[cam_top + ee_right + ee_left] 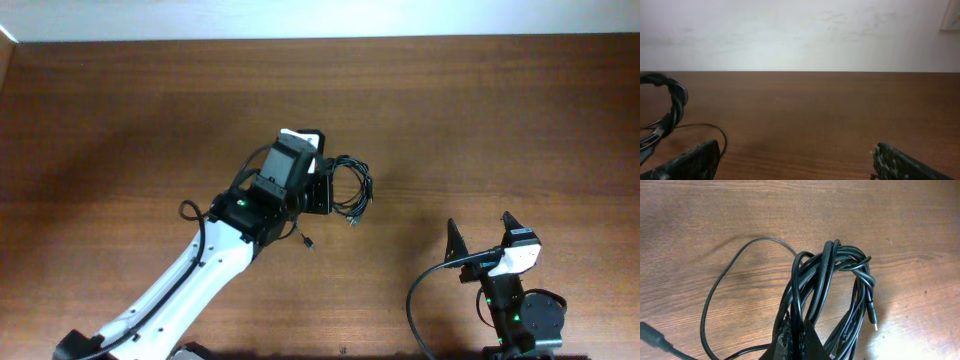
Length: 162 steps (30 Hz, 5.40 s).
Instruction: Untangle cables
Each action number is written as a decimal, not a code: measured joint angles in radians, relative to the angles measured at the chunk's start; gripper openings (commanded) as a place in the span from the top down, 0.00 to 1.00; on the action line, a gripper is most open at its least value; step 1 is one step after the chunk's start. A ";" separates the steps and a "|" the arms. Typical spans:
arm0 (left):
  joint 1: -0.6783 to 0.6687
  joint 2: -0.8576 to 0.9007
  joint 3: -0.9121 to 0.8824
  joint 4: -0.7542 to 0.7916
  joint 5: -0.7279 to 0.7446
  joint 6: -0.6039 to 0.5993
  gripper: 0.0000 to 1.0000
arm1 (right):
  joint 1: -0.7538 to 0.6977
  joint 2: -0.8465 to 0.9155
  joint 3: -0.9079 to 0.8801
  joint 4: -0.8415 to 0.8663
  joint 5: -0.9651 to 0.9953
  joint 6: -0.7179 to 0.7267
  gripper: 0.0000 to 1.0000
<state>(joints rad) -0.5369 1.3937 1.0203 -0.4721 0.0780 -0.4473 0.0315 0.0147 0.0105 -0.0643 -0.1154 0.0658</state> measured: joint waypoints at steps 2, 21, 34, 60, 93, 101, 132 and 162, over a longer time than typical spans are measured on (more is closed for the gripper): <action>0.000 -0.005 0.000 -0.018 0.000 0.048 1.00 | 0.000 0.000 0.000 0.000 0.000 0.001 0.02; 0.000 -0.039 0.001 -0.071 0.076 -0.067 1.00 | 0.000 0.000 0.000 0.014 -0.122 0.001 0.02; 0.000 -0.039 0.001 -0.109 0.076 -0.130 1.00 | 0.000 0.000 0.000 0.085 -0.507 0.942 0.02; 0.011 -0.014 -0.010 0.308 0.972 0.360 1.00 | 0.002 1.046 0.228 0.427 -0.856 0.894 0.88; 0.299 -0.031 0.003 0.047 1.202 1.019 1.00 | 0.264 1.078 0.201 1.068 -0.394 1.927 0.24; 0.199 -0.031 0.003 0.016 1.343 1.135 1.00 | 0.265 1.078 0.203 1.059 -0.327 1.963 0.56; 0.138 -0.015 0.003 -0.056 0.628 0.051 0.12 | 0.265 1.083 0.695 -0.286 -0.107 0.914 0.96; 0.059 0.140 0.008 -0.052 0.392 0.436 1.00 | 0.269 1.084 0.759 -0.616 -0.196 0.901 0.55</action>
<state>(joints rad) -0.4778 1.5337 1.0283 -0.5240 0.4698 -0.0109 0.3000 1.0988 0.7696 -0.6800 -0.3111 0.9665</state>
